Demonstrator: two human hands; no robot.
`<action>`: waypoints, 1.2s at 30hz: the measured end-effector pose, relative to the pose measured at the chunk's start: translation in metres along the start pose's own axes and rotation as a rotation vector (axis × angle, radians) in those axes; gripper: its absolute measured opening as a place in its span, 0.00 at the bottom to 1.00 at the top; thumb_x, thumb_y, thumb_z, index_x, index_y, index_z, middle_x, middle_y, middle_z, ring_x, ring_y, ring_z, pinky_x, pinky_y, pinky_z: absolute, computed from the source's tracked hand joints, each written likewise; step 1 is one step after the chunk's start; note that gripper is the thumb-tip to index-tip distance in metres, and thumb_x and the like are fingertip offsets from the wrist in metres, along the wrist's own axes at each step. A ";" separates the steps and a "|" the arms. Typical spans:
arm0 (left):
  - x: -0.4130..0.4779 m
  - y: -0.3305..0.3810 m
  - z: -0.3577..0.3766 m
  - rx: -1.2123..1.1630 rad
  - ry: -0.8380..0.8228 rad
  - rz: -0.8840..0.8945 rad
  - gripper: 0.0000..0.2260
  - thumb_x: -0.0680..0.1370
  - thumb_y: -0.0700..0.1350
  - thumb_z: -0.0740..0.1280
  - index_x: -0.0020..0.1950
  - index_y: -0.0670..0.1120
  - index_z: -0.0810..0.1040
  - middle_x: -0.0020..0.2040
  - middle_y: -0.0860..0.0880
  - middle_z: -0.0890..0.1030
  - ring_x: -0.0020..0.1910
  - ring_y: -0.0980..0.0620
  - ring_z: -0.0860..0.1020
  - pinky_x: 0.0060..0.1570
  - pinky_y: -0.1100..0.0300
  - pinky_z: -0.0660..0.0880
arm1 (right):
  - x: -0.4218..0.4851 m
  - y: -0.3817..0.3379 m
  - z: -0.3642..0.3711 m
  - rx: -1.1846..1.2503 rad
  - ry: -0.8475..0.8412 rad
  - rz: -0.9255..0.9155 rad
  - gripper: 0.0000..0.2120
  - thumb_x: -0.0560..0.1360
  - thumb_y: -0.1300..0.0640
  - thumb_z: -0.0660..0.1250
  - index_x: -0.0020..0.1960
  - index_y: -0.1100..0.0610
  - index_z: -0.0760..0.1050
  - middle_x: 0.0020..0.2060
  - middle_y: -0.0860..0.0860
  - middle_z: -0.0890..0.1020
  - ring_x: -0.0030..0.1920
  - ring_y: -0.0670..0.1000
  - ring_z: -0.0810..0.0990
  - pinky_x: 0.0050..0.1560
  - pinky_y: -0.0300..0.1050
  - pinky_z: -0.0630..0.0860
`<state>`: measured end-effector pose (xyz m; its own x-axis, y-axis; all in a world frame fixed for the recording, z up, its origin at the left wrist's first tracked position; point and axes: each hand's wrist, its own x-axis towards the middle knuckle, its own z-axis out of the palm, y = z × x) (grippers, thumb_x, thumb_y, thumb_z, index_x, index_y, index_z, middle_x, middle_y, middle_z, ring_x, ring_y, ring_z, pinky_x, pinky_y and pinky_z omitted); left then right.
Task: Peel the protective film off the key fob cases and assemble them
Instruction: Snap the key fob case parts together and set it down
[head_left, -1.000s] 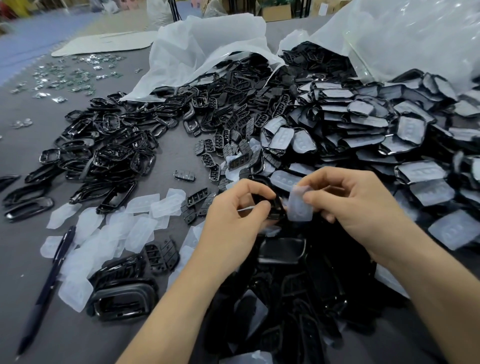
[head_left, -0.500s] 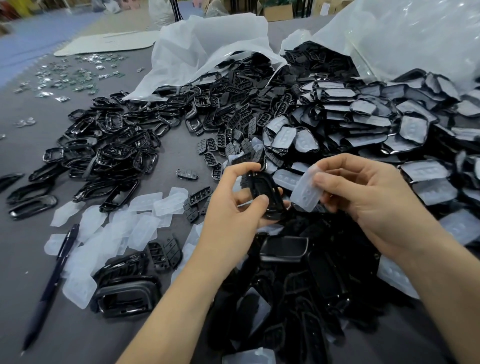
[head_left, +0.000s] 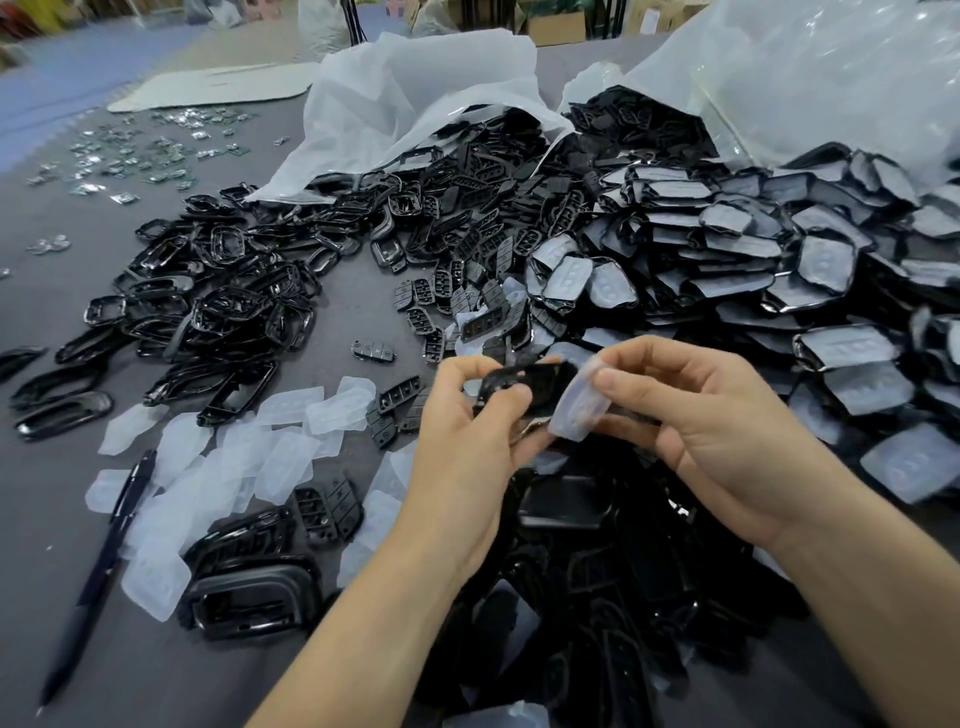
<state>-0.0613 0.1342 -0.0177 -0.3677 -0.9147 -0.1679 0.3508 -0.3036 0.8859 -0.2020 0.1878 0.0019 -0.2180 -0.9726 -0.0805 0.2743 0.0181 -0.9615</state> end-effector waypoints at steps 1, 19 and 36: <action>-0.001 -0.002 0.001 0.011 -0.015 -0.006 0.07 0.79 0.31 0.59 0.50 0.41 0.72 0.44 0.40 0.83 0.41 0.47 0.83 0.43 0.57 0.81 | 0.000 0.000 0.000 0.008 0.010 -0.016 0.05 0.62 0.57 0.71 0.37 0.57 0.82 0.38 0.55 0.83 0.42 0.50 0.82 0.47 0.43 0.81; -0.009 -0.010 0.006 0.155 -0.021 0.310 0.12 0.75 0.37 0.68 0.53 0.50 0.83 0.47 0.47 0.85 0.46 0.51 0.82 0.46 0.62 0.78 | -0.016 0.011 0.028 -0.409 0.044 -0.413 0.06 0.70 0.61 0.71 0.42 0.51 0.78 0.37 0.47 0.83 0.37 0.51 0.80 0.40 0.45 0.79; -0.026 -0.008 0.020 0.374 -0.078 0.605 0.14 0.79 0.34 0.61 0.56 0.50 0.78 0.55 0.57 0.83 0.55 0.61 0.80 0.51 0.71 0.74 | -0.021 0.023 0.033 -0.519 0.477 -0.701 0.07 0.73 0.60 0.71 0.44 0.49 0.77 0.40 0.45 0.80 0.41 0.48 0.80 0.42 0.34 0.74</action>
<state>-0.0716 0.1657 -0.0114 -0.2673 -0.8680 0.4184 0.1985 0.3753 0.9054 -0.1607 0.2008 -0.0103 -0.5589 -0.6091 0.5628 -0.4802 -0.3155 -0.8184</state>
